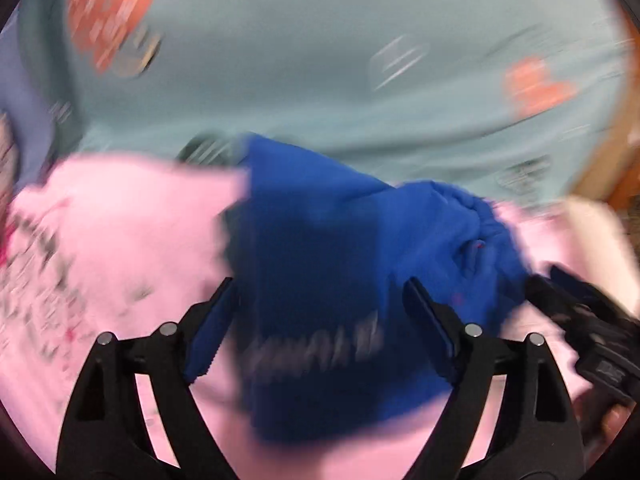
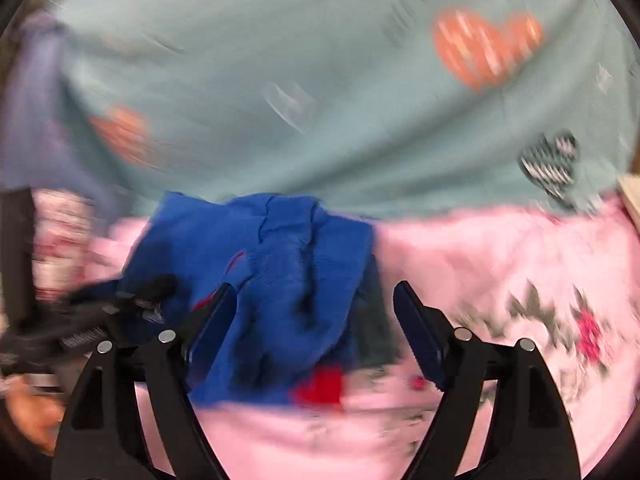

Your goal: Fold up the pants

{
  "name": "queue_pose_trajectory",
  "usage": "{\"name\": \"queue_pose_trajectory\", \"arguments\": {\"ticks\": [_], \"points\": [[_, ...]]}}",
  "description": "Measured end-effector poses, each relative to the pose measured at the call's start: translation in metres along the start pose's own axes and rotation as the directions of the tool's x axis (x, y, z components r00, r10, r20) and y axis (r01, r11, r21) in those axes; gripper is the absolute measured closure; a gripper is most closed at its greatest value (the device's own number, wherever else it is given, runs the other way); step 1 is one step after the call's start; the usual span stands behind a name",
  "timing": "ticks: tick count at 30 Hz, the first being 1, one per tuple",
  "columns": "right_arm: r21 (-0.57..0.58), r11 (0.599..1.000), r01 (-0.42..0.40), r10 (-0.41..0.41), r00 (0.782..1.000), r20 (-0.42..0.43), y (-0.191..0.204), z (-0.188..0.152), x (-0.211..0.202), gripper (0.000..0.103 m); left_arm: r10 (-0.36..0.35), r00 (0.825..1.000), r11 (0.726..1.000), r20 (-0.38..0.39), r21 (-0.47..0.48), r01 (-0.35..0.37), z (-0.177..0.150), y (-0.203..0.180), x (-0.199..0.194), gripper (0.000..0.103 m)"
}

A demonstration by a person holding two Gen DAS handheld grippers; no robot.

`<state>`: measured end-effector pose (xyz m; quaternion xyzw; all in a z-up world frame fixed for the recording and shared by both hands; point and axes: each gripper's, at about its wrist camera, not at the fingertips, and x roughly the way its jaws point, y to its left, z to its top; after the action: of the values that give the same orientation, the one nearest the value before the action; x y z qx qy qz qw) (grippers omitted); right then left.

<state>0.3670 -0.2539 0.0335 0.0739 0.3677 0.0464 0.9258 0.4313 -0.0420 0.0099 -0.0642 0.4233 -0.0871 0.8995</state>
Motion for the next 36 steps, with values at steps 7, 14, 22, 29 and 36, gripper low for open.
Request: {"name": "queue_pose_trajectory", "arguments": {"ticks": [7, 14, 22, 29, 36], "points": [[-0.058, 0.998, -0.033, 0.036, 0.998, 0.055, 0.002, -0.060, -0.071, 0.007, 0.059, 0.988, 0.998, 0.145, 0.011, -0.061, -0.076, 0.023, -0.103, 0.005], [-0.145, 0.988, 0.052, -0.022, 0.979, 0.202, 0.024, -0.141, -0.226, 0.001, 0.182, 0.957, 0.980, 0.227, 0.042, -0.196, -0.197, 0.001, -0.244, 0.002], [-0.160, 0.978, 0.137, -0.098, 0.968, 0.232, 0.029, -0.240, -0.296, 0.001, 0.166, 0.946, 0.986, 0.278, -0.015, -0.168, -0.304, 0.006, -0.316, 0.002], [-0.133, 0.979, 0.154, -0.107, 0.946, 0.307, 0.026, -0.280, -0.333, 0.001, 0.204, 0.934, 0.977, 0.294, -0.009, -0.211, -0.331, 0.006, -0.335, 0.002], [-0.116, 0.983, 0.141, -0.099, 0.945, 0.311, 0.024, -0.291, -0.341, 0.001, 0.194, 0.922, 0.977, 0.335, 0.018, -0.212, -0.334, -0.003, -0.345, 0.002]]}}
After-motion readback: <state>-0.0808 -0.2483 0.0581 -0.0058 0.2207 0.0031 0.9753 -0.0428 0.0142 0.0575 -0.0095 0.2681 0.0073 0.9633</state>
